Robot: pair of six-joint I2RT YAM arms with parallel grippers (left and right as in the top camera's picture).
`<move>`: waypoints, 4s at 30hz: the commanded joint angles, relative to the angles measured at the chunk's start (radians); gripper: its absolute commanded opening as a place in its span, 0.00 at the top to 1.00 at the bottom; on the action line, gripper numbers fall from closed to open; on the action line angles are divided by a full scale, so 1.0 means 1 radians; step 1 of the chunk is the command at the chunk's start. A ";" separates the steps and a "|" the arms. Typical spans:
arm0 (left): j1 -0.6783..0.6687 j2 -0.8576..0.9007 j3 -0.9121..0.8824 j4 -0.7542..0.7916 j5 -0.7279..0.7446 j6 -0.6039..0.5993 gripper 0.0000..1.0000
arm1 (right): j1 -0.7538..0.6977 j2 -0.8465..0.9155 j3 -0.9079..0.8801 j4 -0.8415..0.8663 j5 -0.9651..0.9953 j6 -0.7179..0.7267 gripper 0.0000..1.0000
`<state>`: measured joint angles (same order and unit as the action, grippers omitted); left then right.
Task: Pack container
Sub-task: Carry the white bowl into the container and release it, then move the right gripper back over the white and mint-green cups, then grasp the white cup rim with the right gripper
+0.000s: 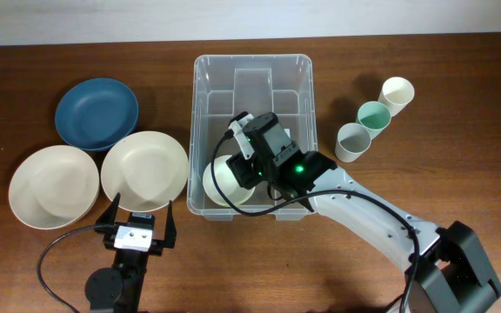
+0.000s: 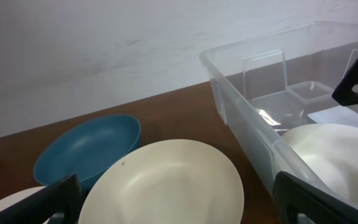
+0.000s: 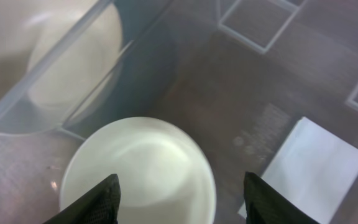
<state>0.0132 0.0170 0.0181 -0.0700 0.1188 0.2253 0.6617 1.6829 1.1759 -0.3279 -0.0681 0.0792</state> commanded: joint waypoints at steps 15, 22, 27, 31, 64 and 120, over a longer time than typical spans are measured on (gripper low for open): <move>-0.004 -0.006 -0.009 0.002 -0.007 0.016 0.01 | -0.416 -0.238 0.054 -0.226 0.124 0.232 0.44; -0.004 -0.006 -0.009 0.002 -0.008 0.016 0.01 | -0.534 -0.195 0.053 -0.321 0.142 0.286 0.50; -0.004 -0.006 -0.009 0.002 -0.007 0.016 0.00 | -0.565 -0.161 0.053 -0.336 0.198 0.331 0.53; -0.004 -0.006 -0.009 0.002 -0.007 0.016 0.00 | -0.565 -0.116 0.053 -0.350 0.241 0.372 0.52; -0.004 -0.006 -0.009 0.002 -0.007 0.016 0.00 | -0.618 0.116 0.051 -0.338 0.251 0.436 0.62; -0.004 -0.006 -0.009 0.002 -0.007 0.016 0.01 | -0.618 0.155 0.051 -0.312 0.169 0.434 0.96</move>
<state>0.0132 0.0174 0.0181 -0.0700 0.1188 0.2249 0.0509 1.8301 1.2205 -0.6392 0.1032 0.5133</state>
